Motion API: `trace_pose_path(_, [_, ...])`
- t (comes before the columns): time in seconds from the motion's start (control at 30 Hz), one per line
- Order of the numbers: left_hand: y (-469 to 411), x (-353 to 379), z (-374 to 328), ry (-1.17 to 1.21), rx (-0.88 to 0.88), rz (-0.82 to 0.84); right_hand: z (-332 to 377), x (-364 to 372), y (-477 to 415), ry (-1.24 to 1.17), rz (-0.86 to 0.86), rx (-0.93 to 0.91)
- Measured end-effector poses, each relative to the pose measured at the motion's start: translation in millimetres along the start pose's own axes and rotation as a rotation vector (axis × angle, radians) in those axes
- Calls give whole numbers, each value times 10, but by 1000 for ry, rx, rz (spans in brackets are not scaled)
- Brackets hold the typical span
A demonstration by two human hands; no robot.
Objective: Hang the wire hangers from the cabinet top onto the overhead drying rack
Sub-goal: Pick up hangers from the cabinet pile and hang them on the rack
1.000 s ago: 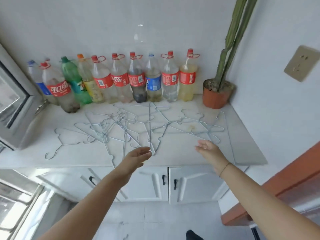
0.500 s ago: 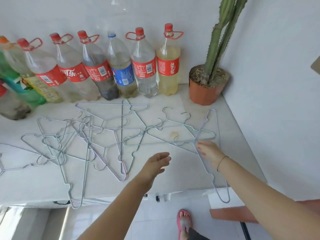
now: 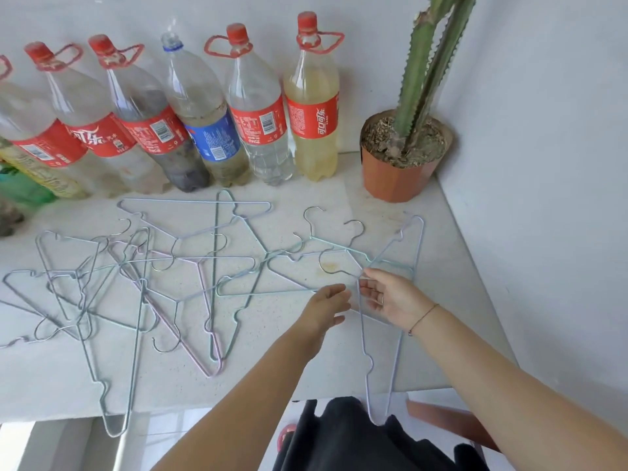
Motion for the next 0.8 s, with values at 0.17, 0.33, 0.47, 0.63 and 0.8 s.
trace_pose_path(0.17, [-50,238,-232,86,21,124,191,53,199,-5,43,-83])
trace_pose_path(0.33, [9,507,-356,123,3,217,301,-81,445,-51,15,-156])
trace_pose_path(0.47, [24,723,-427,131,10,277,358,-155,627,-105,18,-210])
trace_pose_path(0.63, [31,847,-502,115,24,327,406,-180,770,-159,-3,-271])
trace_pose_path(0.8, [38,1046,-473,18,-3,398,326,-309,881,-243,-90,-297])
Point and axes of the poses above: each hand's wrist, its own y-axis away from the middle knuckle, its own x-axis out of the palm, z = x × y, the point moved 10 cm from there along -y, towards the middle knuckle, and after that the axes turned 14 degrees about z, right-handed, at the moved point
